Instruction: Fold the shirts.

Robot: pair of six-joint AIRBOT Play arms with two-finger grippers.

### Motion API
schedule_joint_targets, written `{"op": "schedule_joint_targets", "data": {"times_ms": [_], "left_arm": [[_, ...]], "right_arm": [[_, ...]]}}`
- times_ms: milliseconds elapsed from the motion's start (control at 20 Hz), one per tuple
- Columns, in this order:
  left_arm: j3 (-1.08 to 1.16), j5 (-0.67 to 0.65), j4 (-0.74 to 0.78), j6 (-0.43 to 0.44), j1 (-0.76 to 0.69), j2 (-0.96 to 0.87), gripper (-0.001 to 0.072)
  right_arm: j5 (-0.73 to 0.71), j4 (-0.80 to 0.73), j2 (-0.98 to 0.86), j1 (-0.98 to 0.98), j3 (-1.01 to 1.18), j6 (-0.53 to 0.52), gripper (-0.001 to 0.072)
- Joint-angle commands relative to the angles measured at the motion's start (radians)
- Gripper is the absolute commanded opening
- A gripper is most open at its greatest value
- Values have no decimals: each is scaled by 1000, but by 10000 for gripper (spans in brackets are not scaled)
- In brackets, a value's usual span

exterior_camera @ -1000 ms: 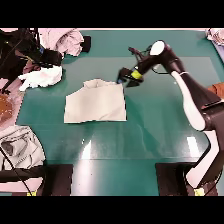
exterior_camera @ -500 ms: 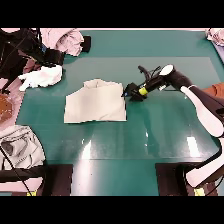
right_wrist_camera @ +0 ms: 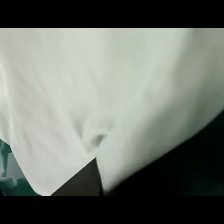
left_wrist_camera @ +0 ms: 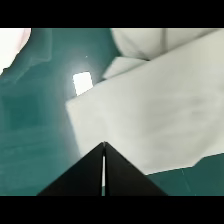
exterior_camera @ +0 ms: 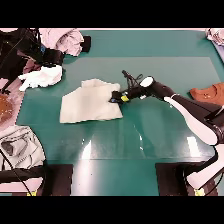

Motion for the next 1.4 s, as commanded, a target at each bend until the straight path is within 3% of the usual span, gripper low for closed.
{"op": "schedule_joint_targets", "data": {"times_ms": [0, 150, 350, 800, 1150, 1350], "left_arm": [[-1, -2, -1, 1, 0, 8, 24], [-1, -1, -16, 1, 0, 9, 24], [-1, 2, -84, 1, 0, 9, 24], [-1, 2, -130, -3, -2, 9, 24], [-1, -1, -145, -3, -2, 9, 24], [-1, -10, -183, 1, -2, 9, 24]], "right_arm": [[34, -182, 34, -10, 146, 108, 15], [235, -480, 123, -154, 300, 308, 12], [412, -699, 200, -449, 470, 373, 11], [700, -663, 137, -1151, 661, 409, 12], [946, -697, 228, -1288, 661, 431, 12], [957, -836, 280, -1288, 614, 421, 13]]}}
